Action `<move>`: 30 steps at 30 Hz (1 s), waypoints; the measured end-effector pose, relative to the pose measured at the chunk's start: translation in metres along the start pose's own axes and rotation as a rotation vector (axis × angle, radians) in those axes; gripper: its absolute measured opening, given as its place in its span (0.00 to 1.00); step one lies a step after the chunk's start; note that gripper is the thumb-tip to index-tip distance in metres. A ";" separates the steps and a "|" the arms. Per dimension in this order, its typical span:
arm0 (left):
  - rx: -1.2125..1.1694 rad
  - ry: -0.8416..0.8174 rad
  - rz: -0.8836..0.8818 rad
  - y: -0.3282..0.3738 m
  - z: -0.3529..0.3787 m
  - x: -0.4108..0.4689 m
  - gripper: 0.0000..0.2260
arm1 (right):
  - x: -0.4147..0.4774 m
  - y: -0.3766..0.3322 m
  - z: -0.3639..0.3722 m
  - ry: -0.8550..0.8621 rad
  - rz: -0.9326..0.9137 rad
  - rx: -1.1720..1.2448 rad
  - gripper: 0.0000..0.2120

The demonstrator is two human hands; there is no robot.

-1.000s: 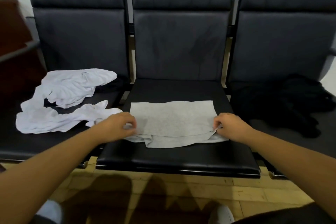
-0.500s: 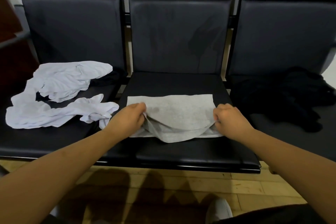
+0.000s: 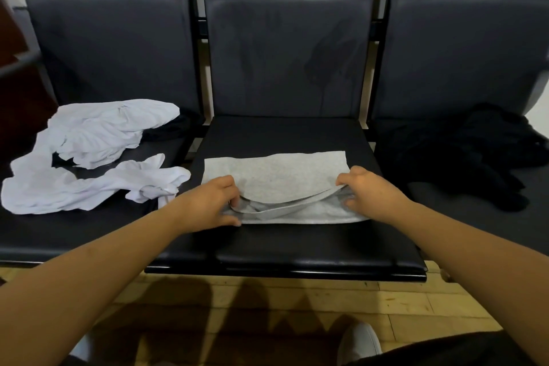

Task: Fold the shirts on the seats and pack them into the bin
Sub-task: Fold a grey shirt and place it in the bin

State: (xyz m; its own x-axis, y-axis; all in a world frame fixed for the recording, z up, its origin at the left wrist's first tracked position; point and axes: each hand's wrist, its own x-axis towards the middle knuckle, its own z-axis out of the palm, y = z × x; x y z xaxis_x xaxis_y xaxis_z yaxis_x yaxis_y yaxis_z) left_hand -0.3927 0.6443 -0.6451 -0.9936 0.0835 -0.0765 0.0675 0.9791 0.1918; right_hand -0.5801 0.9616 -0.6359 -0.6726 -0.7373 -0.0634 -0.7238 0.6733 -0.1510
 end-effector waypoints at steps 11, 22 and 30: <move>0.136 0.571 0.071 0.000 -0.019 0.023 0.17 | 0.008 -0.006 0.009 0.479 0.043 0.032 0.03; -0.064 0.207 0.057 -0.002 0.002 -0.016 0.05 | -0.026 -0.031 -0.001 0.191 0.060 -0.347 0.13; -0.042 0.156 0.079 -0.007 0.003 -0.007 0.03 | -0.010 -0.031 0.009 -0.036 -0.088 -0.177 0.10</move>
State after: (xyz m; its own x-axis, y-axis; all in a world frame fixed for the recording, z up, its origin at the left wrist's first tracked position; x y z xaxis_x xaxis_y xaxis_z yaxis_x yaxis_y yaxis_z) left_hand -0.3863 0.6373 -0.6485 -0.9876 0.1265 0.0925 0.1450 0.9618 0.2321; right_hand -0.5495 0.9476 -0.6396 -0.6018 -0.7932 -0.0933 -0.7975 0.6030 0.0177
